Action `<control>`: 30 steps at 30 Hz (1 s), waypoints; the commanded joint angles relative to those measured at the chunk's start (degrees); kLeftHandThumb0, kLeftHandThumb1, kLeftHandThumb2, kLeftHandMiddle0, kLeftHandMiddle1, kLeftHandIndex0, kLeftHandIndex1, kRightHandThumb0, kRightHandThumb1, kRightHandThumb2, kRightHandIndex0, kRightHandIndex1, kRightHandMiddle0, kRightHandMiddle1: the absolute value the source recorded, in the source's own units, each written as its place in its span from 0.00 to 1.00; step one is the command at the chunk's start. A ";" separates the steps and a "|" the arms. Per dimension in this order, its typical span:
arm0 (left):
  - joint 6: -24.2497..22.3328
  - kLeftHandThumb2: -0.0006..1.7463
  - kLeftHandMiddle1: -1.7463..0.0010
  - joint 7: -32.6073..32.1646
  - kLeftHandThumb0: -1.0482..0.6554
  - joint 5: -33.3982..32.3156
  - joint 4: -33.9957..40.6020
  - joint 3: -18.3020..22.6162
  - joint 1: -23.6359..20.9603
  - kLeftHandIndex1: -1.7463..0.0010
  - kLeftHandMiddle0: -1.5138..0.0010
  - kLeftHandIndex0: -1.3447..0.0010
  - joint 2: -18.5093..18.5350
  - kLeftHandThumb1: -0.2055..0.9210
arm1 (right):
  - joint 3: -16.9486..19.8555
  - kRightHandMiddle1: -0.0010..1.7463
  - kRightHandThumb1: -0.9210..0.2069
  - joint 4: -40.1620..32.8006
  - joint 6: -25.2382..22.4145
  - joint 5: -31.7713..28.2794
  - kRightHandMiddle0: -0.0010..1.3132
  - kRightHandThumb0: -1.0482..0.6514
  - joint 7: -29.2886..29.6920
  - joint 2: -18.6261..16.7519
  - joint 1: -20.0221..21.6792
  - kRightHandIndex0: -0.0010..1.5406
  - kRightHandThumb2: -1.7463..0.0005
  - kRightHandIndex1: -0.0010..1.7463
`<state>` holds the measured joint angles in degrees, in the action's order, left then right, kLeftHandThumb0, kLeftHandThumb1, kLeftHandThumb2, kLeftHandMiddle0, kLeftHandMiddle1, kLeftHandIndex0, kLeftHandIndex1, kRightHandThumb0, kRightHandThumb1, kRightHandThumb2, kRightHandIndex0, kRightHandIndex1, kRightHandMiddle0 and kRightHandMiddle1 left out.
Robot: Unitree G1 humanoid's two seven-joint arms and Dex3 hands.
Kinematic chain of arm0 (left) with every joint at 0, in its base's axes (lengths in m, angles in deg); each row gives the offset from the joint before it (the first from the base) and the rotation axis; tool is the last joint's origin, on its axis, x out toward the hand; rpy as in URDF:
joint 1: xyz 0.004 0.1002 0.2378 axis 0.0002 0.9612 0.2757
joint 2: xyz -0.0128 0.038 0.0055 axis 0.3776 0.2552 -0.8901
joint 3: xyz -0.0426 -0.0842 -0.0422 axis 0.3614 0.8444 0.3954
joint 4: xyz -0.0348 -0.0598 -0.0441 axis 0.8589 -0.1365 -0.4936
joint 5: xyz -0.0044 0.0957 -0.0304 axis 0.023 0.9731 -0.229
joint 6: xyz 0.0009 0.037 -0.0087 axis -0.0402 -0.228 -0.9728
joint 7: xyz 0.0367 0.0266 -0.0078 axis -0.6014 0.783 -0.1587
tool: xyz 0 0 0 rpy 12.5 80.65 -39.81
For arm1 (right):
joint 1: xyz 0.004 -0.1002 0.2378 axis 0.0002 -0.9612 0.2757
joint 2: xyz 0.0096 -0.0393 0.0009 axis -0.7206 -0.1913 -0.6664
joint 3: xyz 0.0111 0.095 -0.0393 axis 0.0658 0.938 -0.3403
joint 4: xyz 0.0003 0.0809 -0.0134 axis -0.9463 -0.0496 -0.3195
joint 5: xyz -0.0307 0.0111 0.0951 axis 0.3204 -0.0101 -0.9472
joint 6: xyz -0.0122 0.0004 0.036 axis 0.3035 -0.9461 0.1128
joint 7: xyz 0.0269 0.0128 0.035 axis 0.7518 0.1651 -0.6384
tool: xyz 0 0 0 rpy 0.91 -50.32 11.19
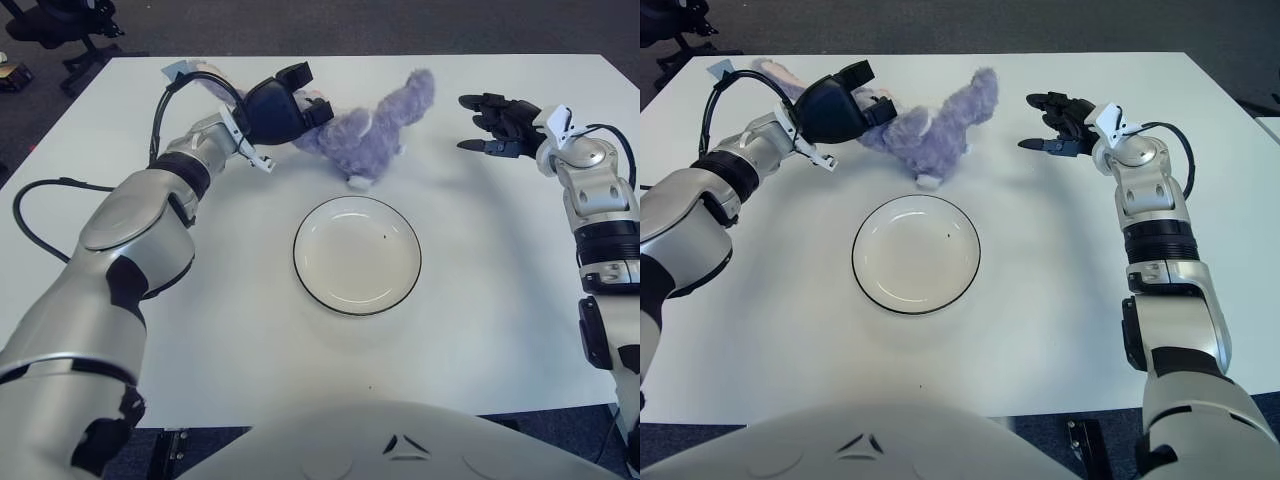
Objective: Put the doll into the plate.
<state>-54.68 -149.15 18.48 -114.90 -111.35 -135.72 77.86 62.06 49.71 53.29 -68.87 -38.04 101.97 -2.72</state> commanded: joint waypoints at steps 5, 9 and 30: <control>1.59 0.17 0.00 -1.01 0.40 -0.15 0.86 0.48 1.38 0.22 0.62 0.57 -0.08 0.93 | 0.43 0.01 0.00 0.76 0.71 0.30 0.16 0.20 0.64 -0.34 2.03 0.09 1.00 0.00; 3.51 0.15 0.07 -0.81 0.50 -0.75 2.99 0.69 3.72 0.26 0.67 0.59 0.21 0.96 | 0.60 0.01 0.00 0.80 0.16 0.24 0.17 0.20 1.03 -0.54 3.22 0.10 1.00 0.00; 7.26 0.13 0.14 3.68 0.61 0.26 5.64 0.72 4.82 0.31 0.71 0.61 1.30 1.00 | -2.54 0.01 0.05 9.12 15.84 2.50 0.19 0.22 -4.49 0.34 12.76 0.09 1.00 0.00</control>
<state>-48.53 -146.51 17.83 -109.88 -110.18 -131.43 79.12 59.90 57.54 66.45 -67.28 -41.80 101.51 7.12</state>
